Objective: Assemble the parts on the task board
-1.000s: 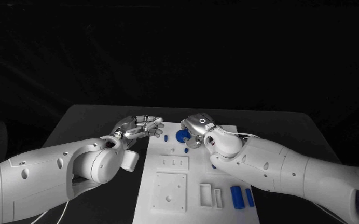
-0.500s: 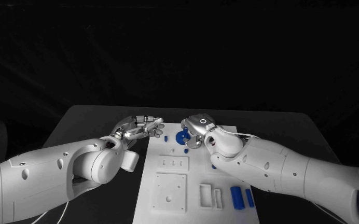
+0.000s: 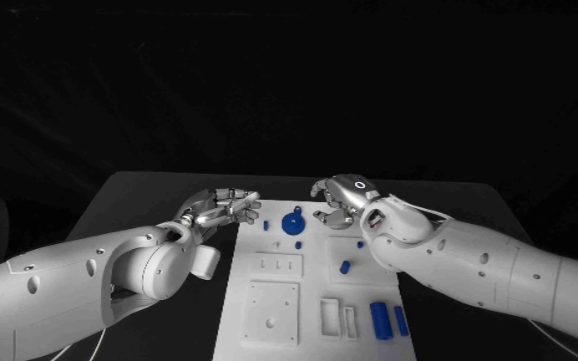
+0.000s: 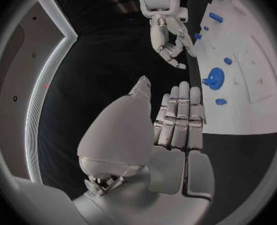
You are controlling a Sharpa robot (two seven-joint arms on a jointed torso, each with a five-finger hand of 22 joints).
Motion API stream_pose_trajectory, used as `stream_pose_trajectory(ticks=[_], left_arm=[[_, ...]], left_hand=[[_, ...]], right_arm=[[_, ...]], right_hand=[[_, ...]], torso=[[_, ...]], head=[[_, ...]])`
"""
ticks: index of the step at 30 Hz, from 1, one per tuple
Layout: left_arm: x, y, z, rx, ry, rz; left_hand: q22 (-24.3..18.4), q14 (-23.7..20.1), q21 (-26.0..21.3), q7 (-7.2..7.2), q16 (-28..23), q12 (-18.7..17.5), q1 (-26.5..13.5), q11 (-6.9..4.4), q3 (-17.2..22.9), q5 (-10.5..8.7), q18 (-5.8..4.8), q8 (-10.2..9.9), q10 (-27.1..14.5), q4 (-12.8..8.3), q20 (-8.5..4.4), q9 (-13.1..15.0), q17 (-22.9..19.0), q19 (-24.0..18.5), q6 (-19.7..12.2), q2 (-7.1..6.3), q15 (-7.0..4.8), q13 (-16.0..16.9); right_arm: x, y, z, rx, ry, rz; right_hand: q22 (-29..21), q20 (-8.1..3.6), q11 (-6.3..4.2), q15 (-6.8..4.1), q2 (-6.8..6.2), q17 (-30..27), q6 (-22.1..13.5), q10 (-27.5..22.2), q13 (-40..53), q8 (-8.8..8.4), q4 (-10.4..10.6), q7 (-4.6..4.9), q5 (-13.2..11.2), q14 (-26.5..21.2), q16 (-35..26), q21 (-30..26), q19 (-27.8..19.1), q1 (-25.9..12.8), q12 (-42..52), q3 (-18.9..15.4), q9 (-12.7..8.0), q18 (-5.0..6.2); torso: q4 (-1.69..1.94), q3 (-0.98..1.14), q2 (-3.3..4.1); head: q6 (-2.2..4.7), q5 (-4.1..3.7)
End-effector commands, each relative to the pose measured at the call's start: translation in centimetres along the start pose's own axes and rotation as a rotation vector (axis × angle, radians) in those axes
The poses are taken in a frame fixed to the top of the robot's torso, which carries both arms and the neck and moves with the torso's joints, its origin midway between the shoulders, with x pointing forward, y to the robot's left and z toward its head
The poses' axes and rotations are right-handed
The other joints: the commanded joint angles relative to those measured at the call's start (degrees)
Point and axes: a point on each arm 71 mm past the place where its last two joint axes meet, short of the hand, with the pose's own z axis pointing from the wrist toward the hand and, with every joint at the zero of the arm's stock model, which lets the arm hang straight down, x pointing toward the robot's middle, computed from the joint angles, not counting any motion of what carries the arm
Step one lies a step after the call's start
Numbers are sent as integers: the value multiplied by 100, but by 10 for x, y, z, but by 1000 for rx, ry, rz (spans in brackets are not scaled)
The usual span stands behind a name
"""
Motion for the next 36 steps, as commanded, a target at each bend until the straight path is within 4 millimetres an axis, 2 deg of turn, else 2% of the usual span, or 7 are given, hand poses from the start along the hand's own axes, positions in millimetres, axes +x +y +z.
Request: stream_pose_trajectory(ticks=[1,11,15,18,24,31,36], left_arm=[[0,-2,-1,14,5,-5],[-4,-1,2,14,-3,-1],[-3,0,1,11,2,-5],[-2,0,1,9,4,-6],[-1,1,2,9,9,-7],[-3,2,2,7,7,-7],[-3,2,2,6,6,-7]], left_hand=[[91,13,-23,74,-37,-35,59,-5,-34,-23,65,23,20,-14,-14,-7,9,10,23,11,20,1],[91,16,-23,71,-38,-32,65,-10,-34,-23,66,28,28,-15,-15,-8,10,11,29,14,19,3],[91,16,-23,71,-38,-32,66,-11,-34,-23,66,29,29,-14,-15,-8,11,11,30,15,19,3],[91,16,-23,71,-38,-32,67,-12,-34,-23,66,30,30,-14,-15,-8,11,12,31,16,19,3],[91,17,-23,70,-39,-32,68,-13,-35,-23,66,30,31,-14,-15,-9,11,12,31,17,19,3],[91,17,-24,70,-39,-33,69,-14,-36,-24,66,31,31,-14,-15,-10,12,12,31,17,19,3],[91,17,-24,70,-40,-33,70,-15,-38,-24,66,31,31,-14,-15,-11,12,11,31,16,19,3]], right_arm=[[-8,-10,-10,-54,-10,151],[-28,-88,-37,98,20,184],[-27,-102,-41,136,50,219],[-26,-110,-43,151,63,213],[-23,-122,-45,181,91,204],[-4,-131,-53,210,134,203],[4,-132,-56,215,157,209]], right_hand=[[47,-29,44,61,8,-2,35,-68,-11,21,2,43,45,0,-37,-25,-40,31,-21,27,3,706],[65,-25,59,77,36,20,56,-77,5,37,-64,55,136,6,-50,-17,-56,53,3,-89,7,706],[71,-23,57,74,73,31,63,-100,-7,43,-98,54,66,6,-58,-18,-71,106,-9,-112,8,706],[74,-22,55,74,92,35,68,-113,-14,47,-116,52,59,5,-62,-20,-80,134,-18,-120,9,706],[81,-13,49,68,129,47,91,-121,-17,60,-187,45,99,4,-75,-23,-104,233,-18,-114,11,706],[91,14,38,58,188,65,99,-138,-33,65,-293,33,351,7,-96,-18,-129,328,-29,-86,7,706],[92,20,37,57,194,70,94,-144,-38,63,-316,32,392,7,-101,-15,-133,329,-34,-93,4,706]], torso=[[-24,9,-4],[-95,67,-50],[-119,96,-56],[-131,132,-59],[-155,169,-61],[-153,176,-55],[-149,160,-55]], head=[[24,-25],[-7,-41],[-29,-24],[-33,-25],[-56,-30],[-102,-46],[-125,-55]])
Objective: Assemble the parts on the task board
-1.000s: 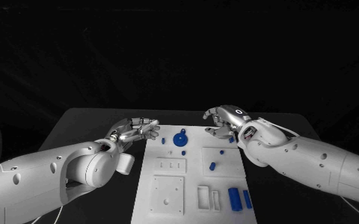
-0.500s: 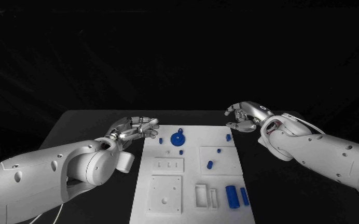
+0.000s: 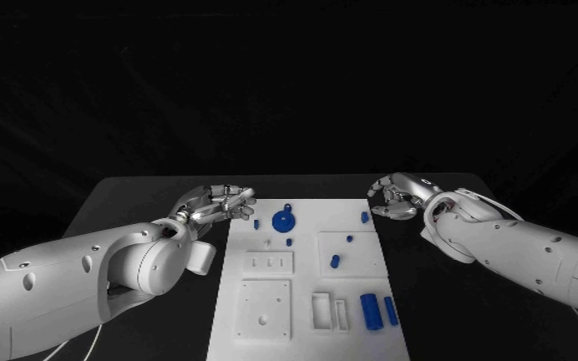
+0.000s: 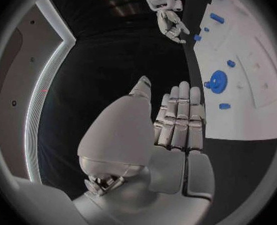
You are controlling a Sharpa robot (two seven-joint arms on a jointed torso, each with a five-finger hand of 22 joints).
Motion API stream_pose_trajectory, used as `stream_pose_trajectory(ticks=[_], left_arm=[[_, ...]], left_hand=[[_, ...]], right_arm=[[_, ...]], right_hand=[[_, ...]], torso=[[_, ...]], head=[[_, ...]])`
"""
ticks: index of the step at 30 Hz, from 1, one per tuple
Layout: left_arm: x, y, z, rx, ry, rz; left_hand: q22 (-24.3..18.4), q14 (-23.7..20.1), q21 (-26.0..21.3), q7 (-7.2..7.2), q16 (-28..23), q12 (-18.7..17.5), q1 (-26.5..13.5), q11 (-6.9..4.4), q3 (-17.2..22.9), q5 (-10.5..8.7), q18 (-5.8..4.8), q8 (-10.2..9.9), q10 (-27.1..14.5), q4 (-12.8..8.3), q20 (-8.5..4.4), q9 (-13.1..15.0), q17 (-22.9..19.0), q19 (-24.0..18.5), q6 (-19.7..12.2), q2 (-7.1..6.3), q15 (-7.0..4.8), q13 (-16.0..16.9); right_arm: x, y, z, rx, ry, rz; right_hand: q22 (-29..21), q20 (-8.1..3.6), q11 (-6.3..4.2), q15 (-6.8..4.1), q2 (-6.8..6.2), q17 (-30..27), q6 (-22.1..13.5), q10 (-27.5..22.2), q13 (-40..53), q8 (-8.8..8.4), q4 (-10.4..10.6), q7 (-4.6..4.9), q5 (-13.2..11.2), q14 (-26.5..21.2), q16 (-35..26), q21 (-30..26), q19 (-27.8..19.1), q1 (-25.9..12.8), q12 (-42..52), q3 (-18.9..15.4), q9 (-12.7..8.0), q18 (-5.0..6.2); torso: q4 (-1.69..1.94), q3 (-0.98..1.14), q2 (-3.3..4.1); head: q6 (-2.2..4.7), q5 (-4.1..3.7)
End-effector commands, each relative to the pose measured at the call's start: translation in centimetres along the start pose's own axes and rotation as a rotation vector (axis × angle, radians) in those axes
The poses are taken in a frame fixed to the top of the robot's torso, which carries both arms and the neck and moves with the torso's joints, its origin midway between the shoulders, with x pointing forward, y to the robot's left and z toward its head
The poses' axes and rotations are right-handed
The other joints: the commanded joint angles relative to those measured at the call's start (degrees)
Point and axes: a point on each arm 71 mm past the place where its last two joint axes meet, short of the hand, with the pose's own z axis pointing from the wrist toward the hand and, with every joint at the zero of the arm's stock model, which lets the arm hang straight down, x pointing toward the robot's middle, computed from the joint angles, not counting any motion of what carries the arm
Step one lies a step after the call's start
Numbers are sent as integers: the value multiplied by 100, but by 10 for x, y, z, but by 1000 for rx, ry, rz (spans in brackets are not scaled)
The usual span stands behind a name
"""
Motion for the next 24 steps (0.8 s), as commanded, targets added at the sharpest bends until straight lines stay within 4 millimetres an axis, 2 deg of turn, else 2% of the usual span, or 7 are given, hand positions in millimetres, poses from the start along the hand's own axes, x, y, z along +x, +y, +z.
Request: stream_pose_trajectory(ticks=[1,2,4,10,24], left_arm=[[2,-1,0,10,19,-11],[2,-1,0,10,18,-11],[2,-1,0,10,18,-11],[1,-1,0,10,18,-11],[0,-1,0,9,17,-11]], left_hand=[[92,17,-24,70,-27,-34,47,-15,-22,-24,76,31,31,2,-15,-5,9,11,31,-8,19,3],[92,17,-24,70,-27,-34,47,-15,-22,-24,76,31,30,2,-15,-6,9,11,31,-8,19,3],[92,16,-24,70,-28,-34,48,-15,-23,-25,76,31,30,2,-15,-6,9,11,31,-8,19,3],[92,16,-25,70,-29,-35,49,-15,-24,-25,76,31,30,2,-15,-7,9,11,30,-8,19,3],[92,16,-26,71,-31,-38,52,-15,-27,-26,76,31,29,2,-14,-10,10,11,28,-10,20,2]], right_arm=[[7,0,-1,-12,47,11],[9,-1,-1,-11,51,12],[12,-1,-1,-10,58,13],[19,-1,-2,-10,74,21],[32,-1,0,-1,101,34]], right_hand=[[89,1,-3,-6,22,7,22,-26,-7,14,-46,0,51,31,-37,-5,-35,51,-32,-7,-1,710],[89,4,-3,-6,22,9,19,-30,-10,13,-52,-1,66,31,-39,-4,-37,47,-36,-13,-2,710],[89,6,-4,-7,23,10,16,-30,-10,11,-57,-1,75,31,-40,-3,-38,41,-35,-19,-3,710],[90,11,-5,-8,23,14,11,-39,-17,9,-68,-2,87,31,-45,-2,-41,20,-42,-43,-5,710],[90,19,-4,-8,40,23,-8,-54,-25,2,-89,-1,108,30,-55,0,-49,-20,-51,-91,-11,710]], torso=[[3,-2,8],[4,5,12],[7,-6,5],[6,-17,1],[12,-29,-9]], head=[[-25,-12],[-31,-15],[-41,-21],[-63,-28],[-86,-32]])
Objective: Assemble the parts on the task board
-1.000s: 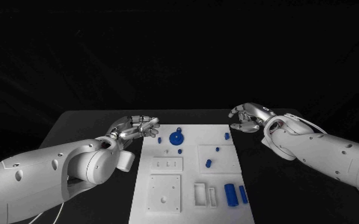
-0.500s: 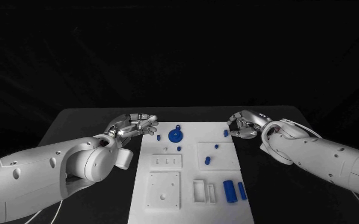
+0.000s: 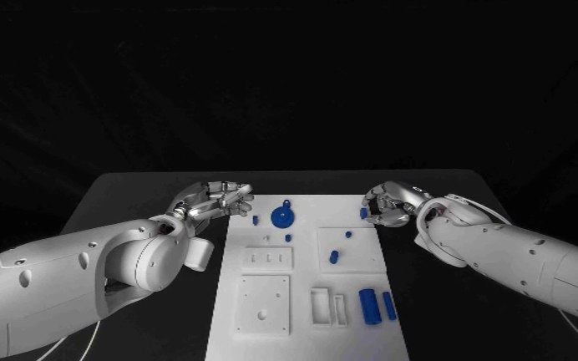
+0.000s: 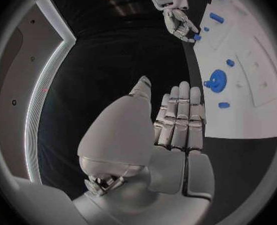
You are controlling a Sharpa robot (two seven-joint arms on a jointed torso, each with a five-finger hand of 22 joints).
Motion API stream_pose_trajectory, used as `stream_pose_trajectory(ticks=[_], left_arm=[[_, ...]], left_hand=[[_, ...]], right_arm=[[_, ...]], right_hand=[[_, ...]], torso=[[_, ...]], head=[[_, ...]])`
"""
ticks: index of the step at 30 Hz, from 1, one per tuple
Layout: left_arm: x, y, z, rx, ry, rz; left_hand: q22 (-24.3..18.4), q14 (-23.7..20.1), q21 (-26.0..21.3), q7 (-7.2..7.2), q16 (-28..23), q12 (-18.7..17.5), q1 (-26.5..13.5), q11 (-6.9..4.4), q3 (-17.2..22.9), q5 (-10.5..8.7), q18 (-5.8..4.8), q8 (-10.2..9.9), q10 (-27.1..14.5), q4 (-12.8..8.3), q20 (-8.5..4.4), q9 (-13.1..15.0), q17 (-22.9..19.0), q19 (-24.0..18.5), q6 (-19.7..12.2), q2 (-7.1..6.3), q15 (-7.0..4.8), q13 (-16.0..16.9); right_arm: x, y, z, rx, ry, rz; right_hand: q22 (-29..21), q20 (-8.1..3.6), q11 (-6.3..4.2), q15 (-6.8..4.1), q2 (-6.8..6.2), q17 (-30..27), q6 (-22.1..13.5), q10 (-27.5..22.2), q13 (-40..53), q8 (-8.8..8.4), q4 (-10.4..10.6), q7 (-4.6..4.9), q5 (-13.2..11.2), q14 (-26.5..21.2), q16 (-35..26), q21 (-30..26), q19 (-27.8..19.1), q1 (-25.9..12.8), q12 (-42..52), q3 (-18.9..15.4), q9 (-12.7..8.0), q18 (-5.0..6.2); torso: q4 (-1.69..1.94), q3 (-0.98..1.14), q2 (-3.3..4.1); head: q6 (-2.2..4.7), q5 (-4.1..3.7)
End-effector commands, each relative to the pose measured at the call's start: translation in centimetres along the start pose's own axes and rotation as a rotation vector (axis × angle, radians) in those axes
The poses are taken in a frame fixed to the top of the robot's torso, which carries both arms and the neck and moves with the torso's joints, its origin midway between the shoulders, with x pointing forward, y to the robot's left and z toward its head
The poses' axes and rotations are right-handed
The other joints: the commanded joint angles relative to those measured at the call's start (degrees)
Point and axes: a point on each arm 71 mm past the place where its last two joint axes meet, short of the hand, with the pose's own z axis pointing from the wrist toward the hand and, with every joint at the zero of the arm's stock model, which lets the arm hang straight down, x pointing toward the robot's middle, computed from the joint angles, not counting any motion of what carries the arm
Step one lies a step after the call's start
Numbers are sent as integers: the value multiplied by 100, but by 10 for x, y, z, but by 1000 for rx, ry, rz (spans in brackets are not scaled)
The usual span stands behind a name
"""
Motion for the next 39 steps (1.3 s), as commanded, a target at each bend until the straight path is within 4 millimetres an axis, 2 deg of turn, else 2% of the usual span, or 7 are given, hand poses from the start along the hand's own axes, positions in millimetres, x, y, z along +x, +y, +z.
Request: stream_pose_trajectory(ticks=[1,9,17,21,25,29,39], left_arm=[[2,-1,0,11,17,-9],[1,-1,0,8,15,-9],[1,-1,0,8,16,-9],[1,-1,0,9,18,-10],[1,-1,0,9,18,-10],[1,-1,0,9,18,-10],[1,-1,0,9,17,-10]], left_hand=[[88,16,-26,71,-22,-38,53,-15,-27,-26,114,31,28,2,-14,-10,6,11,28,-10,20,2],[88,16,-26,71,-23,-39,52,-14,-28,-27,114,32,29,3,-14,-11,6,10,28,-10,20,2],[87,16,-27,72,-24,-40,50,-13,-30,-27,113,32,29,5,-13,-13,6,10,27,-10,20,2],[87,17,-27,72,-24,-40,48,-13,-31,-27,113,32,29,6,-13,-14,7,10,27,-9,20,2],[87,17,-27,72,-24,-41,47,-13,-31,-27,112,32,29,6,-13,-14,7,11,27,-7,20,2],[87,17,-27,72,-25,-41,47,-13,-32,-27,112,33,29,6,-13,-15,7,11,27,-7,20,2],[87,17,-28,72,-26,-42,47,-13,-33,-28,113,33,30,5,-13,-16,8,11,27,-7,20,2]], right_arm=[[4,1,0,-10,22,9],[4,1,2,-4,21,16],[6,1,4,3,23,24],[7,1,4,3,23,25],[7,2,5,3,21,26],[8,3,6,1,23,27],[8,2,6,11,17,24]], right_hand=[[92,-1,17,-18,42,7,-16,-33,-5,1,-18,11,23,41,-35,0,-31,-22,-26,-22,-9,709],[90,2,18,-17,68,19,-21,-24,4,2,-24,13,-72,42,-44,0,-35,-67,-13,-72,-12,709],[87,4,17,-17,104,27,-9,-14,9,9,5,11,-80,46,-47,1,-33,-109,-2,-85,-11,709],[87,4,17,-18,118,32,-1,1,19,14,15,11,-58,47,-48,1,-32,-119,12,-84,-10,709],[86,3,17,-18,125,36,17,12,26,24,22,11,-52,48,-48,2,-31,-131,23,-88,-6,709],[87,1,16,-18,140,45,72,27,35,53,24,10,-59,50,-49,6,-29,-140,37,-91,4,709],[88,-4,-46,-76,225,70,295,41,39,168,-20,-58,-216,54,-63,12,-36,-108,50,-43,45,709]], torso=[[1,-3,-6],[6,-7,-4],[1,-4,-2],[8,-5,2],[-6,-2,-6],[-1,-1,-9],[-3,1,-7]], head=[[-15,7],[-6,6],[-4,15],[-15,-18],[-17,-3],[-15,-6],[-17,-7]])
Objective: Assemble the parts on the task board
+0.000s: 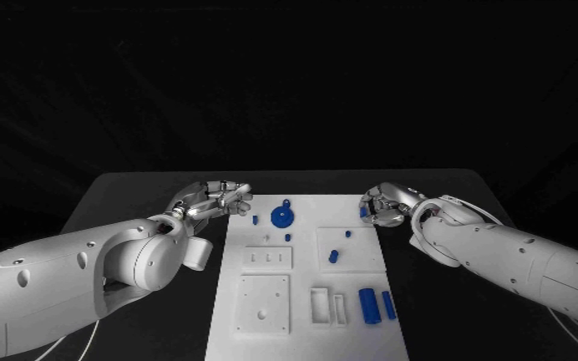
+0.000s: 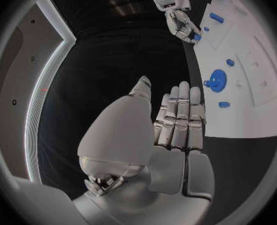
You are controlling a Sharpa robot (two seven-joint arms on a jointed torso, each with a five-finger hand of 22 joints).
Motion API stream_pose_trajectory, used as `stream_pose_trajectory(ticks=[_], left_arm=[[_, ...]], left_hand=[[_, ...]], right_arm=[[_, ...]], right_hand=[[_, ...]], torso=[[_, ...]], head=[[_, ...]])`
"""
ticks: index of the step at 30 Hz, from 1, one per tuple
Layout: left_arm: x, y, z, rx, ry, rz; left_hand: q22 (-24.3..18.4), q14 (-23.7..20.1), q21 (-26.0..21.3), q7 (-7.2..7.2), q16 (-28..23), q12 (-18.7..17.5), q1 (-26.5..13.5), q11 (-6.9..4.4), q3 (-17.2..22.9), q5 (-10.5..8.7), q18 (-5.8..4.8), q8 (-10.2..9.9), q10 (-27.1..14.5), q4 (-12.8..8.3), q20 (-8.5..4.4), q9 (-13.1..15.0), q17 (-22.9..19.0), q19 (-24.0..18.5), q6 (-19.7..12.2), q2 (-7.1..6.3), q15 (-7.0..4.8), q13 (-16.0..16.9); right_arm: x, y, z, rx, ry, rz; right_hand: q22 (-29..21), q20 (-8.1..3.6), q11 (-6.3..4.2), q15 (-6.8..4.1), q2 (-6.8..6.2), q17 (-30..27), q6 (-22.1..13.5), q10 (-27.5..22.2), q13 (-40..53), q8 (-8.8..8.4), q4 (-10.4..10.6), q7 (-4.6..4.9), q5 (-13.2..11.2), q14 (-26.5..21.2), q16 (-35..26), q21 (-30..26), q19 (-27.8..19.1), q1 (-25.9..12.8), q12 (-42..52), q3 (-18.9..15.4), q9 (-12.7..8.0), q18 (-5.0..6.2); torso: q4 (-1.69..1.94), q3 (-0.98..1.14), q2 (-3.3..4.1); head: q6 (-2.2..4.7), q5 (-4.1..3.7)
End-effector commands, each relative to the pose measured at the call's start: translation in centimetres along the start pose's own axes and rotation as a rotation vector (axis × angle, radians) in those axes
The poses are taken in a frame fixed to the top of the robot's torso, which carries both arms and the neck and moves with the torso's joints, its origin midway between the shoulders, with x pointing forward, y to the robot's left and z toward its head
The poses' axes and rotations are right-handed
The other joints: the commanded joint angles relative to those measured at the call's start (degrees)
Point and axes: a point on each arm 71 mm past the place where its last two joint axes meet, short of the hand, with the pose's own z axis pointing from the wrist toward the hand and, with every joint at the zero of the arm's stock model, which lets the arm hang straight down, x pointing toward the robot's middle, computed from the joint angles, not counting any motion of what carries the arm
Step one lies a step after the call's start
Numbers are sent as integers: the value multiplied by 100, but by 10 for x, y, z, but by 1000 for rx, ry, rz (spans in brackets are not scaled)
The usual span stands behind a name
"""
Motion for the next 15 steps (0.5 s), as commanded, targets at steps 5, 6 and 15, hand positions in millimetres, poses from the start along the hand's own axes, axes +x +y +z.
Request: stream_pose_trajectory(ticks=[5,6,15], left_arm=[[2,-1,0,9,17,-9],[2,-1,0,9,17,-9],[2,-1,0,9,16,-9]], left_hand=[[90,18,-28,72,-26,-21,47,-13,-33,-28,59,34,31,5,-13,-8,10,11,27,-6,20,2],[90,18,-28,72,-26,-21,47,-13,-33,-28,59,34,31,5,-13,-8,10,11,27,-6,20,2],[90,18,-28,73,-27,-22,45,-13,-35,-28,59,35,31,5,-13,-10,10,11,27,-6,20,2]], right_arm=[[1,0,0,-1,9,0],[2,0,0,-1,9,0],[3,1,1,-1,6,-1]], right_hand=[[91,-4,-62,-65,84,17,170,32,3,80,-39,-32,-131,8,-33,16,-38,-3,30,55,29,709],[91,-4,-64,-68,88,18,175,29,0,82,-40,-34,-137,9,-34,16,-38,-4,27,57,30,709],[90,-5,-86,-89,126,27,234,36,0,107,-52,-57,-182,12,-42,19,-38,-13,27,77,40,709]], torso=[[-2,3,0],[-3,3,-1],[-4,3,-1]], head=[[-9,-2],[-9,-2],[-20,-1]])
